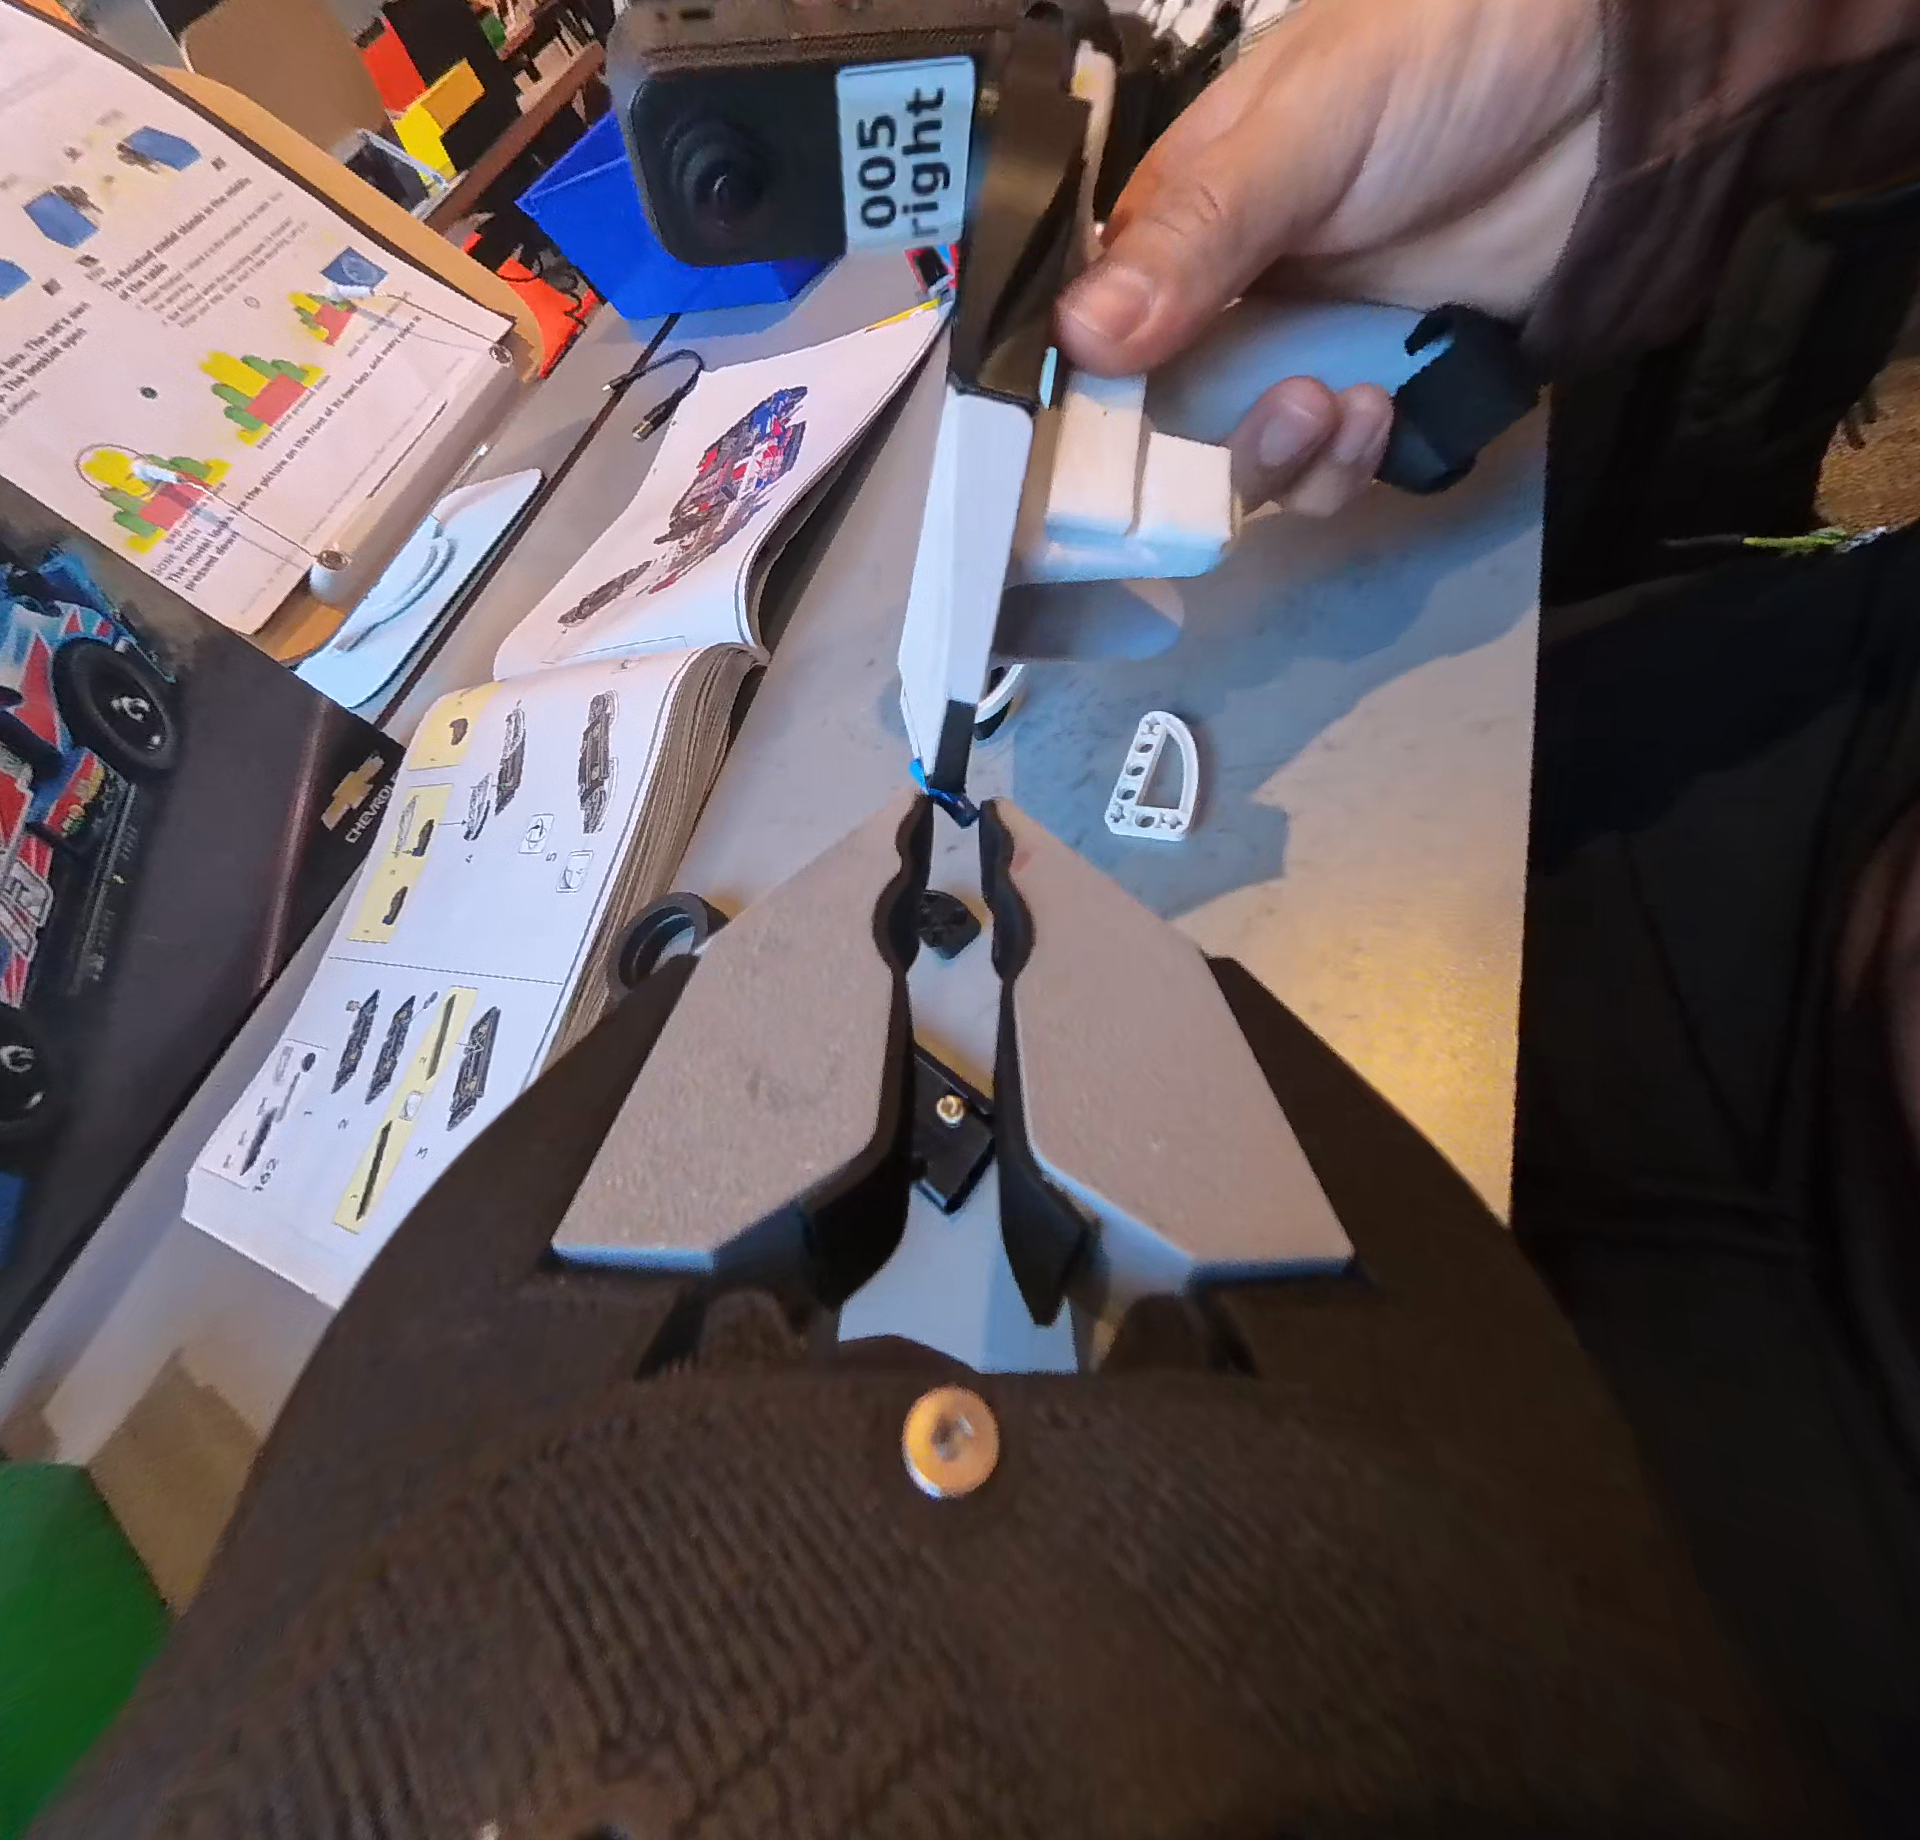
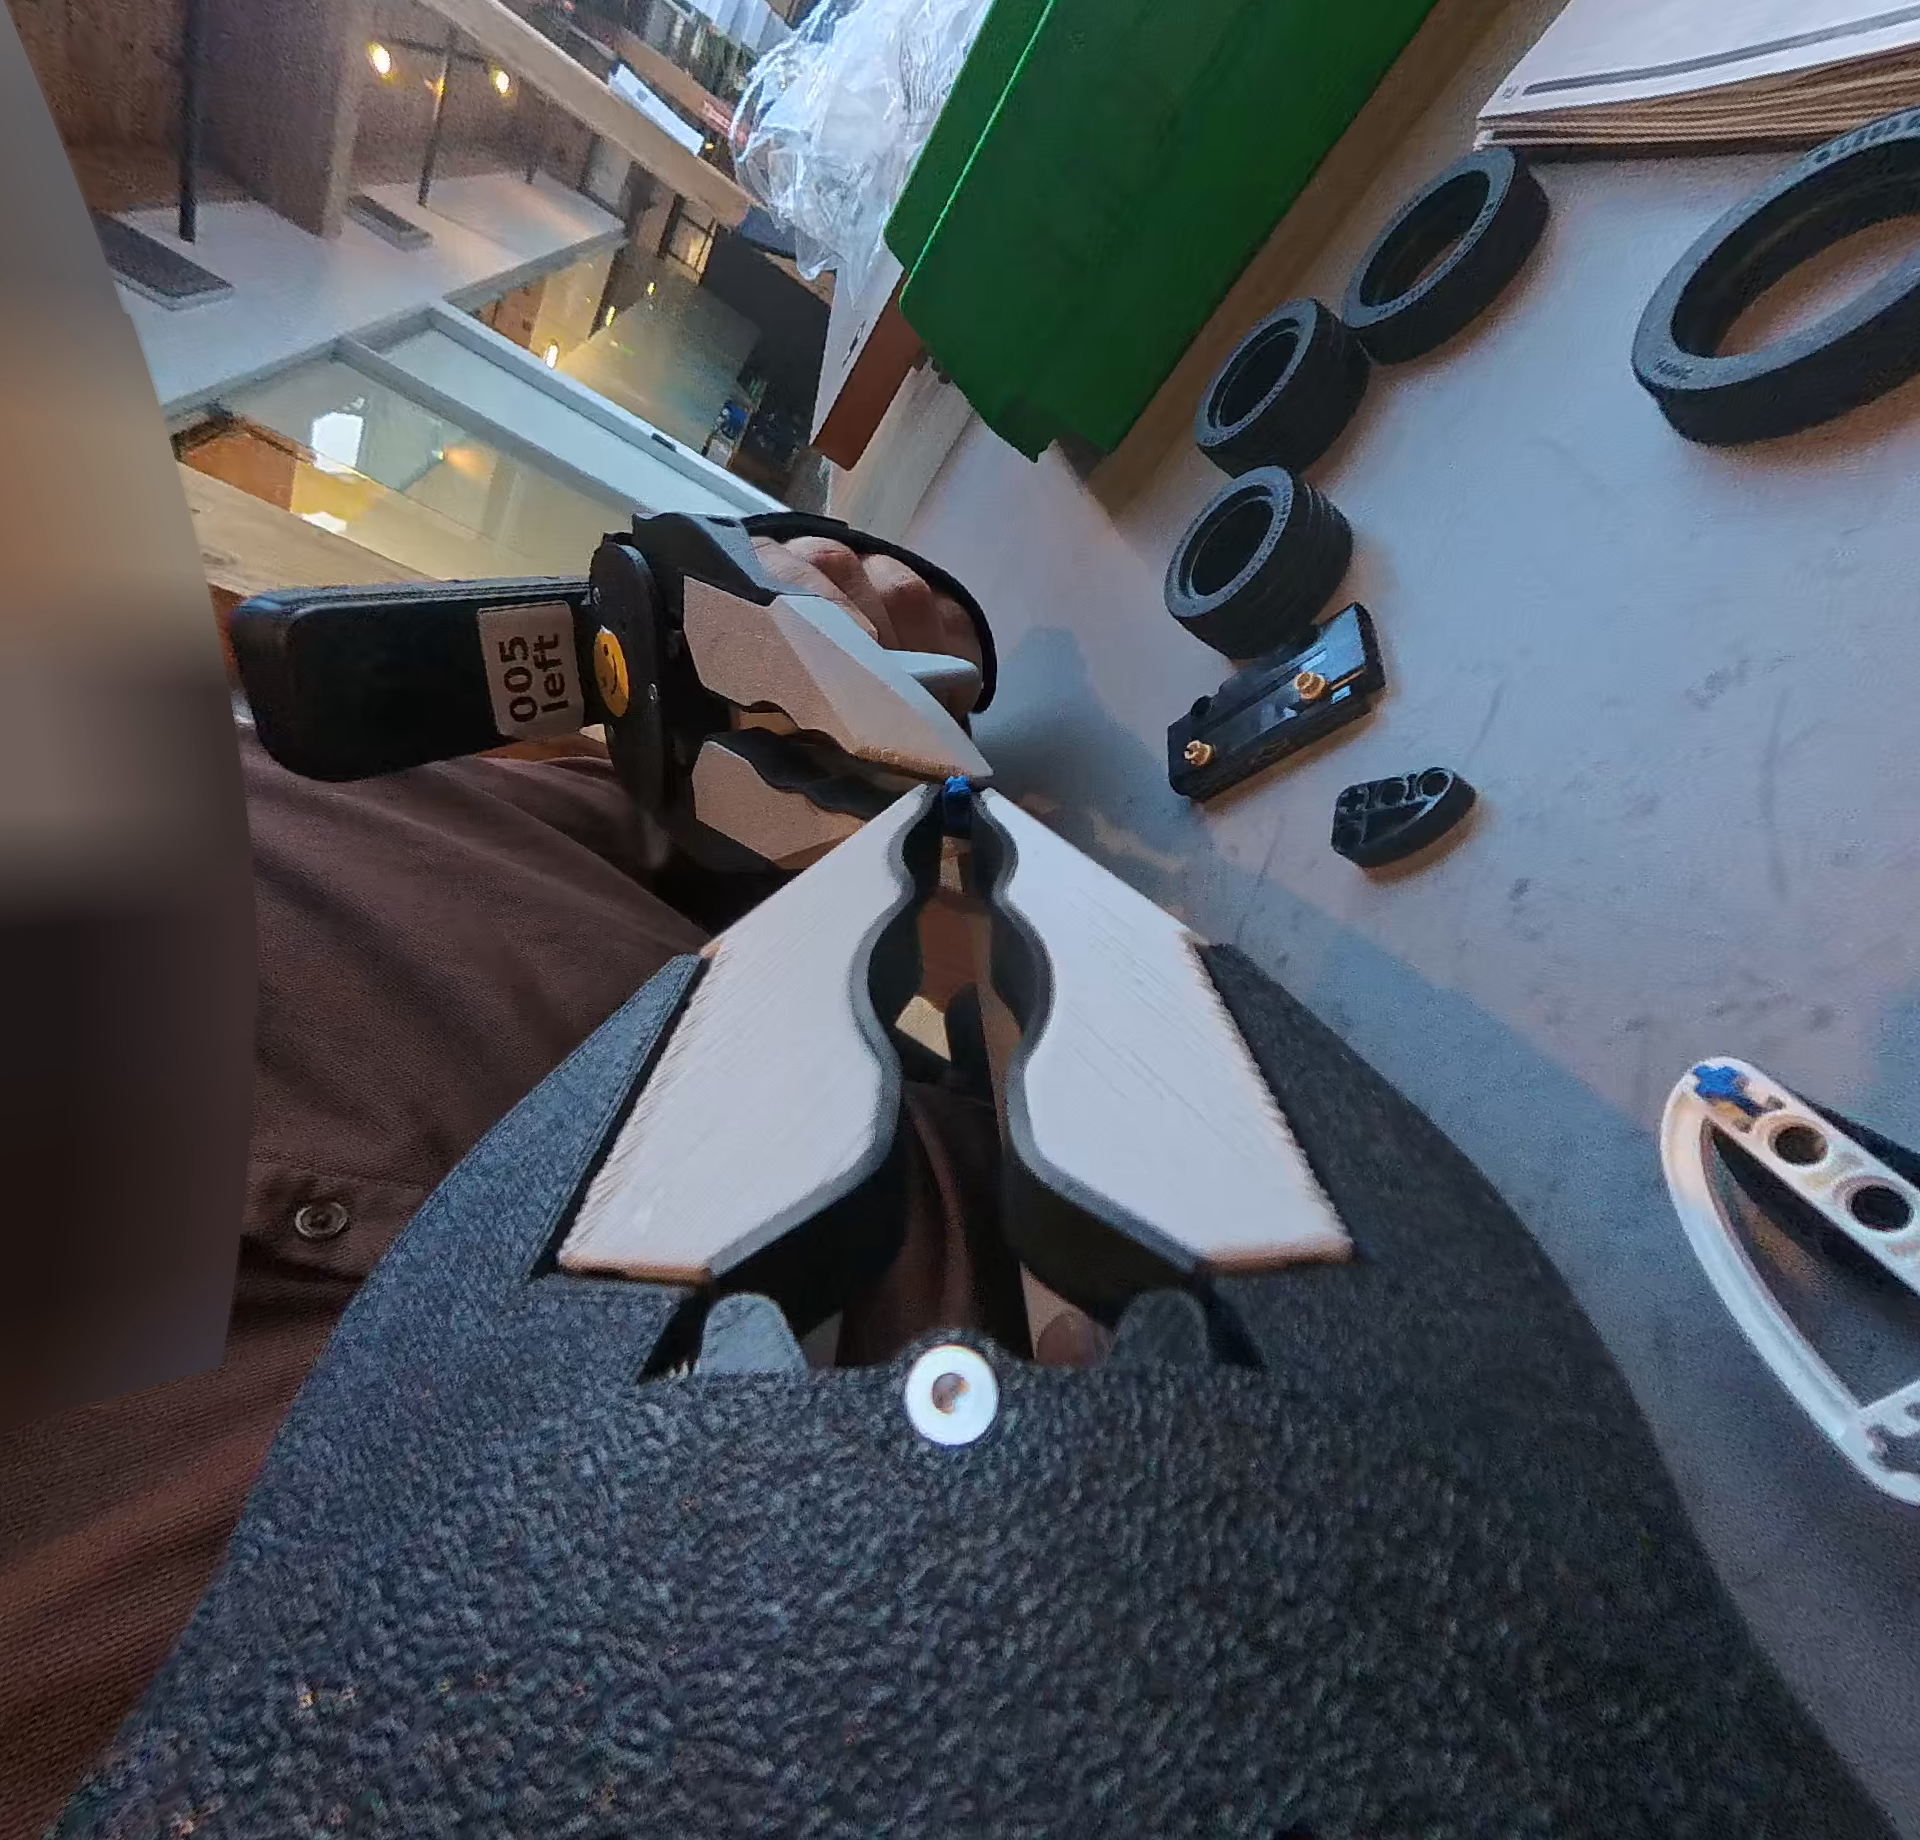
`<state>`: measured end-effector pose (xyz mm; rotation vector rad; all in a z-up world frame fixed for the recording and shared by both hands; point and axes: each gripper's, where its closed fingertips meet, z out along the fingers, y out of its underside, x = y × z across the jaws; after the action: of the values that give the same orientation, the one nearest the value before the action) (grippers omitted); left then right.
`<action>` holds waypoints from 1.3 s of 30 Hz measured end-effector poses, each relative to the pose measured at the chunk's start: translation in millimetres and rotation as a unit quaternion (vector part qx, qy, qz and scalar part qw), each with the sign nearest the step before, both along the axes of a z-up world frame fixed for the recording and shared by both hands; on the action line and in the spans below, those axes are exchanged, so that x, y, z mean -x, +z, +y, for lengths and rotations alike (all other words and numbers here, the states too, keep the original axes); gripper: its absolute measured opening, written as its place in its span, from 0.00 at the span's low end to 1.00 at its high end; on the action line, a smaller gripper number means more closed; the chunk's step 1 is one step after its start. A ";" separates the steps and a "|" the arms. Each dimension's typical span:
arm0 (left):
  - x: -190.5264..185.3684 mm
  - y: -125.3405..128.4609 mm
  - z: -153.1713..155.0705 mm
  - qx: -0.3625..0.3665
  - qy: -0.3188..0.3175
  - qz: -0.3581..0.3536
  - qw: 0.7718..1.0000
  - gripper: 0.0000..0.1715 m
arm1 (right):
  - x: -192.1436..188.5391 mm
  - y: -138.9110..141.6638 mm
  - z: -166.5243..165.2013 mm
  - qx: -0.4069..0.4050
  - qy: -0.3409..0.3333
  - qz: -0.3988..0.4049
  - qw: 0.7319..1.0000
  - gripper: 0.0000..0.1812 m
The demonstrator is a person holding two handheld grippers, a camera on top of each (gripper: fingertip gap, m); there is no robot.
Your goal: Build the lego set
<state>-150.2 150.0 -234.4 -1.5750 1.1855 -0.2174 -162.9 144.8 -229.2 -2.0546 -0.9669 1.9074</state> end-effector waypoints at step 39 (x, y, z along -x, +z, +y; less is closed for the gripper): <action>0.8 -15.6 18.6 0.114 0.067 -0.089 0.987 0.02 | 0.5 -13.9 20.6 -0.117 -0.087 0.011 0.989 0.03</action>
<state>-151.0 168.6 -250.0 -1.7873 0.9389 -0.4085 -163.4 165.3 -243.1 -1.9103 -0.9242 1.6427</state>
